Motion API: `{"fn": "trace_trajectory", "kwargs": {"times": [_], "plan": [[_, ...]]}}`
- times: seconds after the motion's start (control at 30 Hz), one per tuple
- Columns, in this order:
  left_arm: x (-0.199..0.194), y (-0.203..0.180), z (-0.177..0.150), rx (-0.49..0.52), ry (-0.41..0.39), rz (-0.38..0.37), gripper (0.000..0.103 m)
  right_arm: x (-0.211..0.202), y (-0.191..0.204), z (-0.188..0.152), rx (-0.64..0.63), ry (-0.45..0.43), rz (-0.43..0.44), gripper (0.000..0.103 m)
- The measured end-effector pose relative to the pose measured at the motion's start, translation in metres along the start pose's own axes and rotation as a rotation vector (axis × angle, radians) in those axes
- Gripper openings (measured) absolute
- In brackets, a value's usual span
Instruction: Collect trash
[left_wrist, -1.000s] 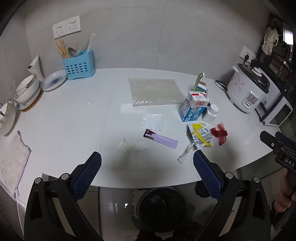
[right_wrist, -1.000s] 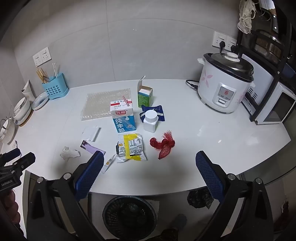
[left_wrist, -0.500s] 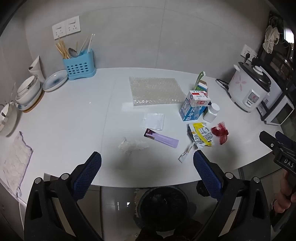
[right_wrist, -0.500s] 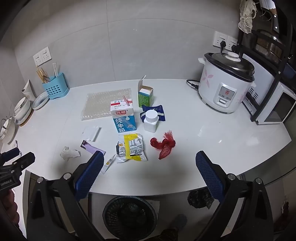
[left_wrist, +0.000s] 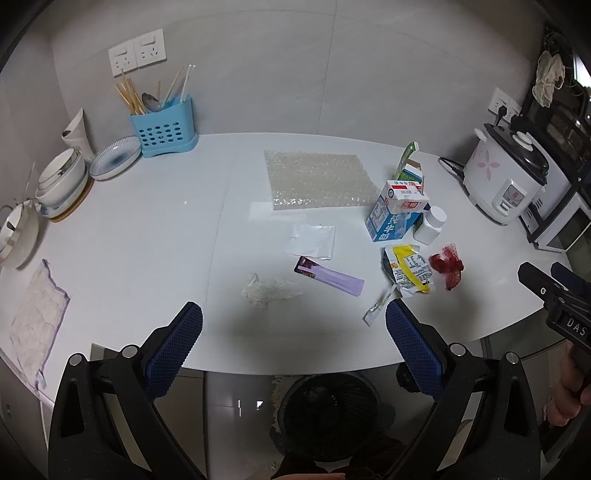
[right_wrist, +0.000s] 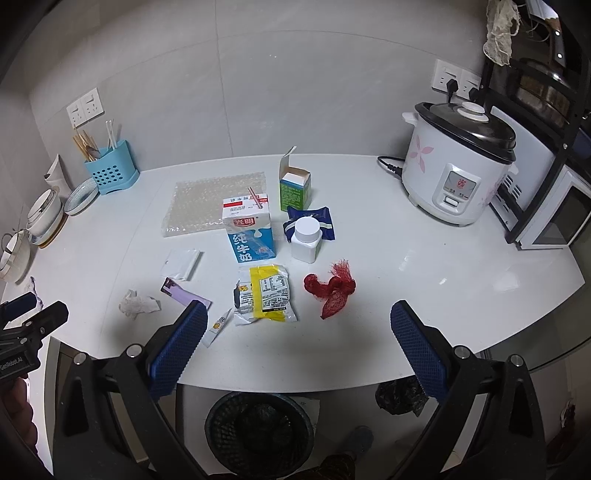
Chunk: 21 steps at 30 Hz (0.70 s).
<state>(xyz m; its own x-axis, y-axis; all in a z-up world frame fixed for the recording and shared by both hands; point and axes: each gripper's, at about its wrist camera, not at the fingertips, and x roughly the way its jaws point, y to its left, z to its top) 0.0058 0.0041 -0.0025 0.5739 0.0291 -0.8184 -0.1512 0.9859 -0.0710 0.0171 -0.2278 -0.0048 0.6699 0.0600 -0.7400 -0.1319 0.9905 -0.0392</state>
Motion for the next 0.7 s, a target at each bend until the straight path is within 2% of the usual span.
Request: {"fn": "trace_trajectory", "kwargs": {"times": [0.7], "plan": [[0.0028,-0.0087,0.0041,0.009,0.004,0.002,0.097,0.0054,-0.0071,0.0034,0.002,0.007,-0.006,0.095]]}}
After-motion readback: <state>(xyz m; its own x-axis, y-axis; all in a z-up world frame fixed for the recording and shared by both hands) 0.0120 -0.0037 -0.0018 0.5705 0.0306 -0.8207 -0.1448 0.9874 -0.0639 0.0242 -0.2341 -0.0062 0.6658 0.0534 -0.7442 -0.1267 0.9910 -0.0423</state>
